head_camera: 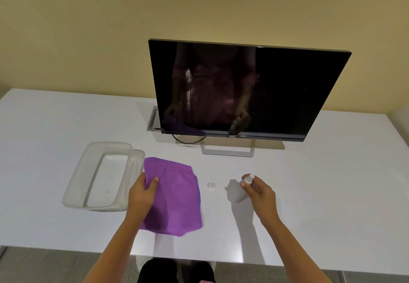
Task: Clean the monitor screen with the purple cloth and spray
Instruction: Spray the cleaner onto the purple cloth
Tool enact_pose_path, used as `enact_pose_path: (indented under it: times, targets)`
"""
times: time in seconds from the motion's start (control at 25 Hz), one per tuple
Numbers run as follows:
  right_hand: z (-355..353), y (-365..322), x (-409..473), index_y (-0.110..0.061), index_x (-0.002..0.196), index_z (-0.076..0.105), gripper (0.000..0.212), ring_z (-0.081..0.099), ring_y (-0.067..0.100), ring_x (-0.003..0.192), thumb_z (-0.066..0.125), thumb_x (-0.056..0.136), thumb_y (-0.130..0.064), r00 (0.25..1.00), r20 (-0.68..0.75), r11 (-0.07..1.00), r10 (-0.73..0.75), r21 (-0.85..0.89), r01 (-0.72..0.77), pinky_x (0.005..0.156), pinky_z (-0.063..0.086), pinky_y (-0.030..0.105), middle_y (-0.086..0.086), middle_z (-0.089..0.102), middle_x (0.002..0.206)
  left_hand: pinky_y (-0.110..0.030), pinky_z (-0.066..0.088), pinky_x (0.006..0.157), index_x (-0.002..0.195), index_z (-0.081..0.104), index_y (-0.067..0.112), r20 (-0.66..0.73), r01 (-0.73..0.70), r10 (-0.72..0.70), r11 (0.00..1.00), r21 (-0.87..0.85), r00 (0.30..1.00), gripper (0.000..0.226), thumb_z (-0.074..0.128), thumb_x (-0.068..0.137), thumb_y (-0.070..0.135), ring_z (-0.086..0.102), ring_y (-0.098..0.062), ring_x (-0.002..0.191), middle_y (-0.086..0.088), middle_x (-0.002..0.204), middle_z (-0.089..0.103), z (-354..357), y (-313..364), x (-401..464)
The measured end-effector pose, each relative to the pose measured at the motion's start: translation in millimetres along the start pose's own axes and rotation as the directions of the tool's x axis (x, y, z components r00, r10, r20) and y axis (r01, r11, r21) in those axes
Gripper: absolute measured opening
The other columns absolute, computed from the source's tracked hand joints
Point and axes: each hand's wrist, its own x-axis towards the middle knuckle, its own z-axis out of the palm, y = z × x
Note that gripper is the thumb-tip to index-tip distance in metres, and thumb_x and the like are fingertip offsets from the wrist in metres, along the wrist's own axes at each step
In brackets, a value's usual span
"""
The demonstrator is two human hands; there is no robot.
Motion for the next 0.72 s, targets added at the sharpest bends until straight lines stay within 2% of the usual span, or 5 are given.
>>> enact_pose_path:
  times: [0.16,0.32,0.48,0.64,0.72]
  targets:
    - [-4.6,-28.6,-2.4,-0.022,0.100,0.070,0.011,0.066,0.017,0.099,0.065,0.090,-0.019,0.985,0.168,0.983,0.034,0.174,-0.063,0.088,0.051,0.036,-0.002,0.073,0.102,-0.042,0.048,0.086,0.140,0.030,0.024,-0.006,-0.088,0.088,0.996,-0.012,0.996,0.051,0.050,0.094,0.034,0.059,-0.035,0.108,-0.009,0.124,0.060,-5.6,35.6,-17.6]
    - [-7.0,-66.5,-6.4,-0.015,0.111,0.064,0.028,0.066,0.024,0.095,0.062,0.087,-0.029,0.930,0.368,0.932,0.024,0.329,-0.154,0.085,0.053,0.039,0.007,0.070,0.103,-0.045,0.051,0.086,0.147,0.016,0.034,0.034,-0.229,0.228,0.973,0.014,0.973,0.063,0.049,0.094,0.031,0.057,-0.020,0.095,0.001,0.123,0.052,-9.6,72.9,-28.4]
    - [-4.0,-97.9,-13.6,-0.010,0.118,0.061,0.029,0.061,0.026,0.075,0.055,0.093,-0.024,0.854,0.521,0.705,-0.008,0.608,-0.365,0.071,0.054,0.040,0.009,0.062,0.089,-0.031,0.050,0.080,0.140,0.030,0.043,0.059,-0.340,0.340,0.940,-0.024,0.938,0.050,0.048,0.094,0.035,0.054,-0.001,0.089,0.034,0.110,0.044,-11.9,97.8,-33.4]
    - [-2.2,-117.1,-20.0,-0.011,0.118,0.061,0.032,0.049,0.011,0.048,0.052,0.091,-0.027,0.814,0.581,0.535,-0.003,0.688,-0.490,0.042,0.045,0.022,0.002,0.057,0.078,-0.021,0.044,0.086,0.116,0.047,0.057,0.073,-0.393,0.395,0.918,-0.045,0.916,0.033,0.048,0.096,0.030,0.052,-0.001,0.102,0.029,0.117,0.050,-11.8,114.4,-35.1]
    - [-1.8,-124.1,-23.5,-0.013,0.114,0.066,0.032,0.043,0.007,0.039,0.051,0.091,-0.029,0.797,0.604,0.492,-0.024,0.701,-0.516,0.034,0.040,0.018,0.000,0.055,0.072,-0.012,0.041,0.081,0.106,0.049,0.060,0.068,-0.406,0.407,0.913,-0.036,0.911,0.034,0.050,0.096,0.028,0.051,0.010,0.099,0.038,0.110,0.048,-9.5,121.5,-37.5]
